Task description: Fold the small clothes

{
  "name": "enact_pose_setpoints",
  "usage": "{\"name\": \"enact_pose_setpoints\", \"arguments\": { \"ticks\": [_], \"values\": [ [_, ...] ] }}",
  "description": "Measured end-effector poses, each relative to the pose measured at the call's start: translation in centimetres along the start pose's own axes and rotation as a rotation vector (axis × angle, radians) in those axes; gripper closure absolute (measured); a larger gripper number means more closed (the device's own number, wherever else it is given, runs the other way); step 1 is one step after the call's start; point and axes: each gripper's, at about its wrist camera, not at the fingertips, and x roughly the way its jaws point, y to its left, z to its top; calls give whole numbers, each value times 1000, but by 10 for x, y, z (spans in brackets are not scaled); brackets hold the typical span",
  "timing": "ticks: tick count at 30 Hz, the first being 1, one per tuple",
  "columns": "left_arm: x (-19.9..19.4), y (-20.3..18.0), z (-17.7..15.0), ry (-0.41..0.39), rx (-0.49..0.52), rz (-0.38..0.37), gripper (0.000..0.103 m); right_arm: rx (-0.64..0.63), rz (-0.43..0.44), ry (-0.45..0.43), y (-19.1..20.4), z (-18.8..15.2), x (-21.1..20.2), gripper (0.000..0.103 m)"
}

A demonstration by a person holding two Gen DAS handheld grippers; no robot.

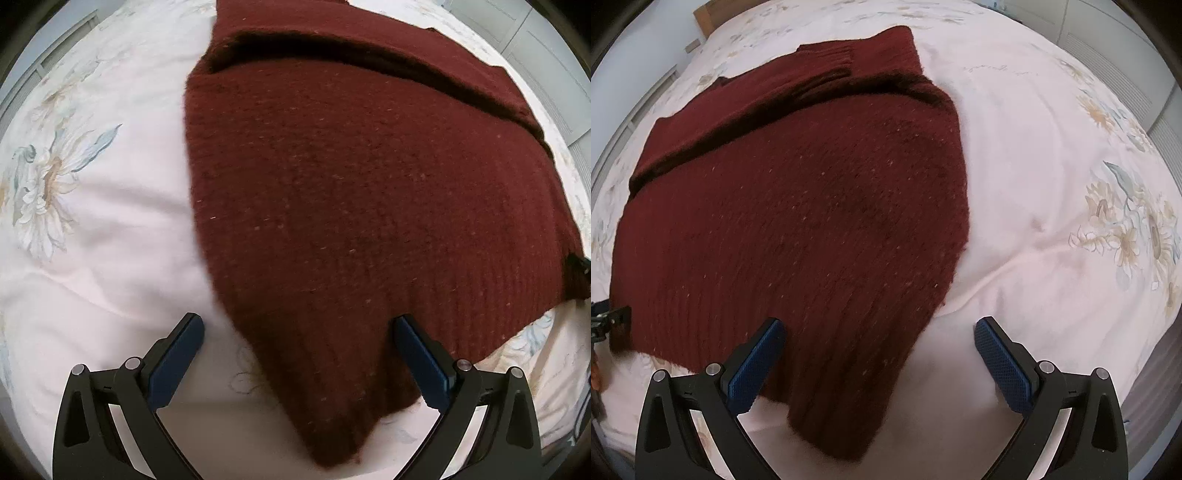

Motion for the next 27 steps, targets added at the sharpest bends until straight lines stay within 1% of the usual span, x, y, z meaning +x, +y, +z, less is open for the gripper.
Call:
{"name": "enact_pose_setpoints", "arguments": {
  "ticks": [1,2,3,4,5,6,7,8,9,10,13,18,20,21,23,25,27],
  "values": [
    [0,-1,-1,-2,2,-12,4,-2,-11,7,1,-1,-1,14],
    [-1,-3,-1,-3,10,-16,7,-6,-19,18,2,-2,-1,27],
    [-1,-8,-1,-4,26,-15,16,-7,-11,25,3,-2,-1,41],
    [-3,-12,-1,-8,42,-19,28,0,18,36,4,-2,-1,48],
    [-5,-16,-1,-12,52,-25,33,15,56,48,4,-3,-1,65],
    [-7,-19,-1,-16,59,-32,47,42,108,61,3,-4,-1,78],
    [-9,-21,0,-20,66,-46,64,53,124,65,3,-4,-1,81],
    [-10,-23,0,-21,71,-56,72,55,130,65,4,-4,-3,86],
    [-12,-24,1,-15,75,-80,88,50,134,63,5,-3,-6,89],
    [-15,-24,1,-10,73,-106,92,47,143,56,6,-2,-11,90],
    [-29,-25,6,-31,70,-131,93,50,195,20,7,6,-30,91],
    [-67,-13,13,-107,27,-203,93,59,255,-67,1,33,-58,92],
    [-82,-5,25,-142,0,-230,93,73,283,-117,-1,48,-69,92],
    [-83,-2,37,-153,-9,-236,93,78,292,-138,0,54,-73,92],
    [-96,-2,50,-186,-13,-243,93,89,314,-183,-3,66,-82,92],
    [-107,7,64,-212,-23,-249,93,98,329,-227,-4,79,-90,92],
    [-117,11,80,-242,-40,-262,93,104,337,-270,-1,98,-96,93]
  ]
}}
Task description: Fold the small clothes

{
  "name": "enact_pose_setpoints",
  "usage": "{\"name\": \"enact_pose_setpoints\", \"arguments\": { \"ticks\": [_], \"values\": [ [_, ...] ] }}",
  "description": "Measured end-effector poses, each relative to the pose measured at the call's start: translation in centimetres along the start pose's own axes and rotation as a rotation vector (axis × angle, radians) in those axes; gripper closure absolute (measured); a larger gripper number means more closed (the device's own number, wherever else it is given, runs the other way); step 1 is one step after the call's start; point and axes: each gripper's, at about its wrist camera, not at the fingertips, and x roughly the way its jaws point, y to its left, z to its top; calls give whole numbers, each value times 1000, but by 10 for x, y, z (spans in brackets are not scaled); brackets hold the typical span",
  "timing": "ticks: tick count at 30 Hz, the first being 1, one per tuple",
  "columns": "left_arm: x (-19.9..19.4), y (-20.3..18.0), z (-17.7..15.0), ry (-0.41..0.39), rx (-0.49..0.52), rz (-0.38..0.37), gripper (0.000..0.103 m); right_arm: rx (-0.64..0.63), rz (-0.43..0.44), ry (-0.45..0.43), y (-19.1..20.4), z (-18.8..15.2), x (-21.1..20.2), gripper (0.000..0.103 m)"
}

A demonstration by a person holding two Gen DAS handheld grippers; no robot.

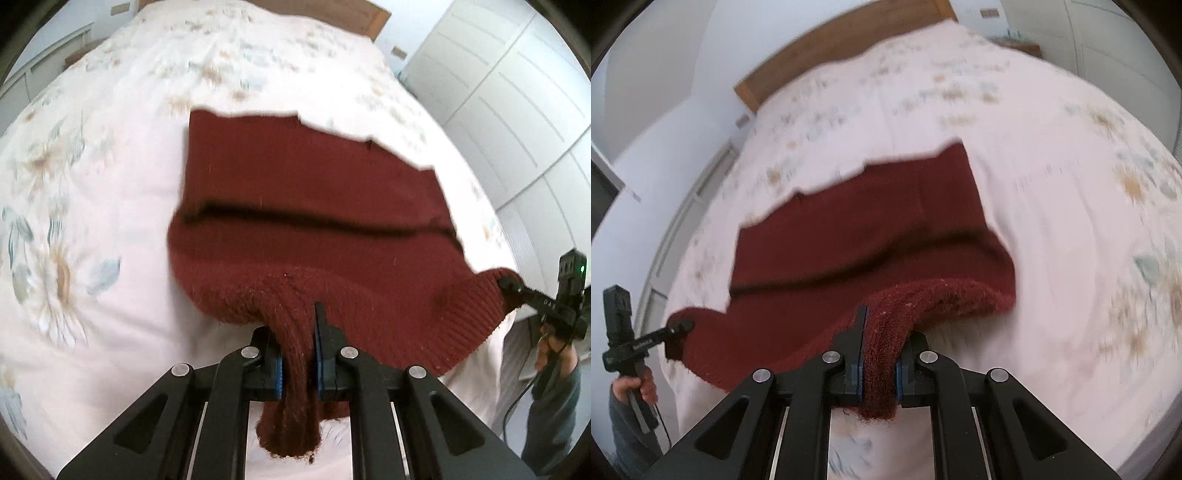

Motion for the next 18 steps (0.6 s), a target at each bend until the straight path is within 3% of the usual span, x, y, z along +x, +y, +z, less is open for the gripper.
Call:
{"name": "enact_pose_setpoints", "arguments": {
  "ticks": [10,14,18],
  "values": [
    [5,18,99,-108,-68,38,93,34,-27,-122,11,100,36,93],
    [26,29,135,-96,-71,88,93,17,-93,-79,11,131,72,93],
    [74,35,162,-29,-45,179,93,-10,-167,21,8,148,122,93]
  ]
}}
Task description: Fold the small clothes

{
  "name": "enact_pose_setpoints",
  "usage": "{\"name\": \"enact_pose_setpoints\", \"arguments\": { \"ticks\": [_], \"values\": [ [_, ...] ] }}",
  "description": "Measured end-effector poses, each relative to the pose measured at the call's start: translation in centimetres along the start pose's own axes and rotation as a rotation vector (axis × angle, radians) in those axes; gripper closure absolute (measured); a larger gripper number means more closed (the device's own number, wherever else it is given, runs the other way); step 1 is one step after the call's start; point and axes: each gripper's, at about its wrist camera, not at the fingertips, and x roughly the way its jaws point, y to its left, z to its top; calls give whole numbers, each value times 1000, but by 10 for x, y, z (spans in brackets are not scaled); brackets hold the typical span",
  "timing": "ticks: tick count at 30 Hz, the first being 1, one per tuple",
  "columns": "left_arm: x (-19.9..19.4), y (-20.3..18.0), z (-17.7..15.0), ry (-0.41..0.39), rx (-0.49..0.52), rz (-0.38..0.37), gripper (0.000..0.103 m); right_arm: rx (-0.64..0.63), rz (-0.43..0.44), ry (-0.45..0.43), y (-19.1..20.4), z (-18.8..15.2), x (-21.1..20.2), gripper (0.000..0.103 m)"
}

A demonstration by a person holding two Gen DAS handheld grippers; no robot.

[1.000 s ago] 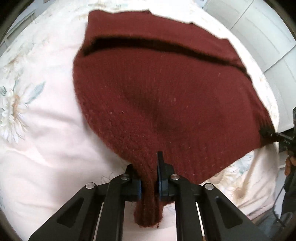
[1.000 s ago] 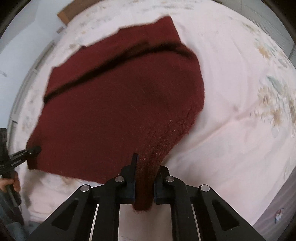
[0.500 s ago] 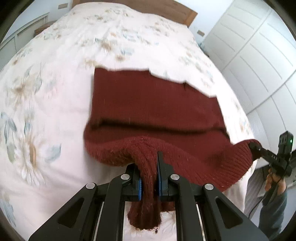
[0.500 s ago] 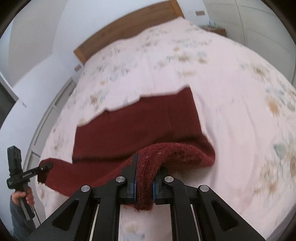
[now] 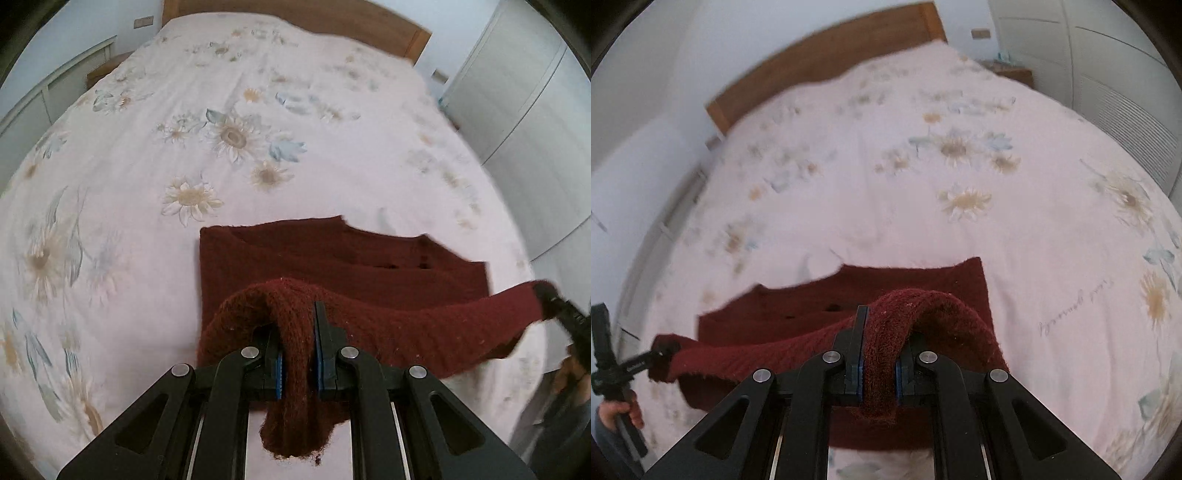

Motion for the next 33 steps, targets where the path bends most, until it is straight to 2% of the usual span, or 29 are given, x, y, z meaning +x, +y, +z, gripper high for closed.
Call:
{"name": "enact_pose_setpoints", "arguments": {
  "ticks": [5,8,11,14,16,17,18,20,22,23,25,27,30,33],
  "values": [
    [64,4,6,99,-1,99,89,9,-75,80,-7,1,48,93],
    [81,7,7,119,3,137,87,54,-74,85,-15,1,58,92],
    [86,13,8,131,-21,149,78,44,-76,98,-15,0,63,89],
    [87,15,10,123,-20,159,65,16,-88,92,-8,1,59,75],
    [80,12,9,118,-17,155,44,4,-96,71,-4,1,52,55],
    [77,10,9,112,-15,150,40,-2,-98,60,-2,2,48,37],
    [71,7,8,100,-8,150,36,-12,-95,44,1,2,43,29],
    [61,2,9,80,3,136,33,-40,-89,18,8,2,32,25],
    [53,-3,10,77,13,121,11,-78,-93,-4,18,0,22,21],
    [49,-5,10,64,19,115,9,-101,-93,-14,24,-2,17,20],
    [39,-14,11,34,45,110,7,-158,-92,-28,39,-8,10,15],
    [29,-25,10,-3,74,101,1,-212,-98,-41,53,-17,6,0],
    [19,-43,6,-53,131,89,1,-291,-103,-55,76,-36,4,0],
    [17,-61,-4,-85,194,72,1,-341,-117,-33,92,-58,14,0]
  ]
}}
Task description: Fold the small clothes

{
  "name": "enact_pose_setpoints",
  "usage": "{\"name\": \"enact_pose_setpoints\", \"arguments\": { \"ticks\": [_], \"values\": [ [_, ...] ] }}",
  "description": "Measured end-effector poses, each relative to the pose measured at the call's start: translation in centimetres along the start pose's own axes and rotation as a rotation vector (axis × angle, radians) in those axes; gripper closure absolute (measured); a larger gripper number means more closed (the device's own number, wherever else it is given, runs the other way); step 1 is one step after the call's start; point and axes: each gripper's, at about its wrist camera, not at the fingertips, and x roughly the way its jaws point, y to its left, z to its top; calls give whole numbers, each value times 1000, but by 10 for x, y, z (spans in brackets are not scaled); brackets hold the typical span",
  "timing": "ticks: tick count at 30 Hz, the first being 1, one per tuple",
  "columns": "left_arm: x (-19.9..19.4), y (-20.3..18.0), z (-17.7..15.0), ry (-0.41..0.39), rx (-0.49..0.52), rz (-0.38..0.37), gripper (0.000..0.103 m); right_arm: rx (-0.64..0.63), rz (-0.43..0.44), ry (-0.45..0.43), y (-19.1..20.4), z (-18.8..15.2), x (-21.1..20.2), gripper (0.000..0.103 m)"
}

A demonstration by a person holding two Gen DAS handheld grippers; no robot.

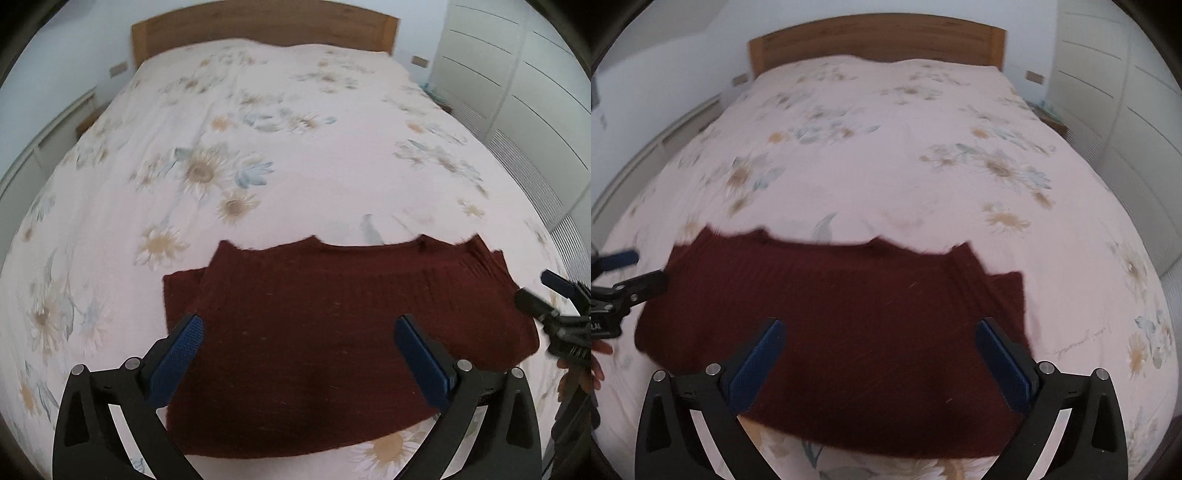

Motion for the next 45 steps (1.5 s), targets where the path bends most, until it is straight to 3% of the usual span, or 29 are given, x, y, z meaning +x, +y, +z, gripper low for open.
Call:
{"name": "enact_pose_setpoints", "arguments": {
  "ticks": [7,13,16,21,25,38,45],
  "values": [
    [35,-25,-35,52,47,-4,1,-21,-54,88,12,-50,41,0],
    [76,-23,-69,152,75,61,1,43,-74,97,-15,-71,55,0],
    [81,-8,-80,151,64,99,1,87,-79,105,-35,-74,55,0],
    [78,21,-82,162,29,106,1,160,-28,92,-57,-86,51,1],
    [79,36,-87,169,7,68,1,166,-19,90,-59,-93,53,1],
    [80,30,-90,169,5,78,1,213,-35,66,-56,-98,48,1],
    [60,31,-76,207,-22,39,1,159,-99,76,-55,-89,5,0]
  ]
}}
